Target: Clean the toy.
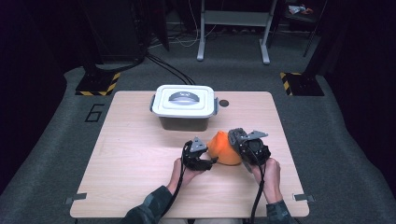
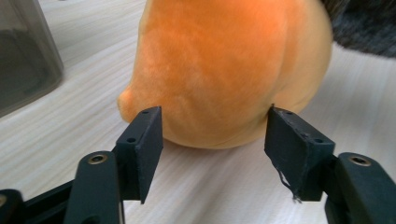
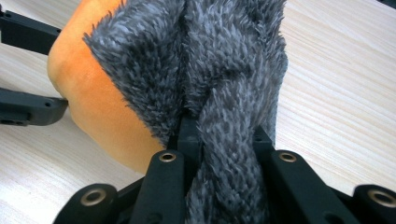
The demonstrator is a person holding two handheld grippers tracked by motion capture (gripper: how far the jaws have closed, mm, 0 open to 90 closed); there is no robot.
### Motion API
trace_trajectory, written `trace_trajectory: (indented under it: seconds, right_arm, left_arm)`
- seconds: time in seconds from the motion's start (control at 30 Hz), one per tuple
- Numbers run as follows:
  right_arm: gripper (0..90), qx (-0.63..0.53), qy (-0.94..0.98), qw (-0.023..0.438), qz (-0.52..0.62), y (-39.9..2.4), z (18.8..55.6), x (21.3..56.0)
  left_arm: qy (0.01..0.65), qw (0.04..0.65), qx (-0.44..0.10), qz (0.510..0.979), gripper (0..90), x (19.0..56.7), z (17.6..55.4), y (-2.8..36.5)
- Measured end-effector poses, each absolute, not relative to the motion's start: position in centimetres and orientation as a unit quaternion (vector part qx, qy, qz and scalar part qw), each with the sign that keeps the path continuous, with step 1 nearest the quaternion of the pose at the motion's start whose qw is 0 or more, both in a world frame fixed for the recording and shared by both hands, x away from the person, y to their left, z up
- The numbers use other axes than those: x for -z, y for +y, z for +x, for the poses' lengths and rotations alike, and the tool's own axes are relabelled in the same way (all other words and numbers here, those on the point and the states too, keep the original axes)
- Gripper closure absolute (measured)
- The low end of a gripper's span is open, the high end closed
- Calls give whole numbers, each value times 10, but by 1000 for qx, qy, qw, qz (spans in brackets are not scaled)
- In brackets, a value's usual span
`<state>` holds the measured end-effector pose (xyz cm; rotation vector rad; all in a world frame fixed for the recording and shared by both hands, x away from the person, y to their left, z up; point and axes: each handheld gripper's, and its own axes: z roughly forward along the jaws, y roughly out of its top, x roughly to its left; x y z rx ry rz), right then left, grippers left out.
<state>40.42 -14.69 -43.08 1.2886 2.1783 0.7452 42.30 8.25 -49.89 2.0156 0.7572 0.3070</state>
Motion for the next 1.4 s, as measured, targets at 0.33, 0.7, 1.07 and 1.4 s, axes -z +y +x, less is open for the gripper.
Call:
trace_trajectory:
  seconds: [0.33,0.7,1.07,1.4]
  right_arm:
    - [743,-283,794,246,478,-150,409,432]
    - [741,-303,785,255,477,-156,402,421]
    - [739,-312,803,272,428,-120,394,399]
    - [742,-272,820,281,418,-103,413,415]
  left_arm:
    - [284,455,-157,829,648,498,421,72]
    - [290,473,-134,821,799,496,419,78]
    - [320,484,-95,809,804,487,413,78]
    - [330,470,-94,813,799,492,417,80]
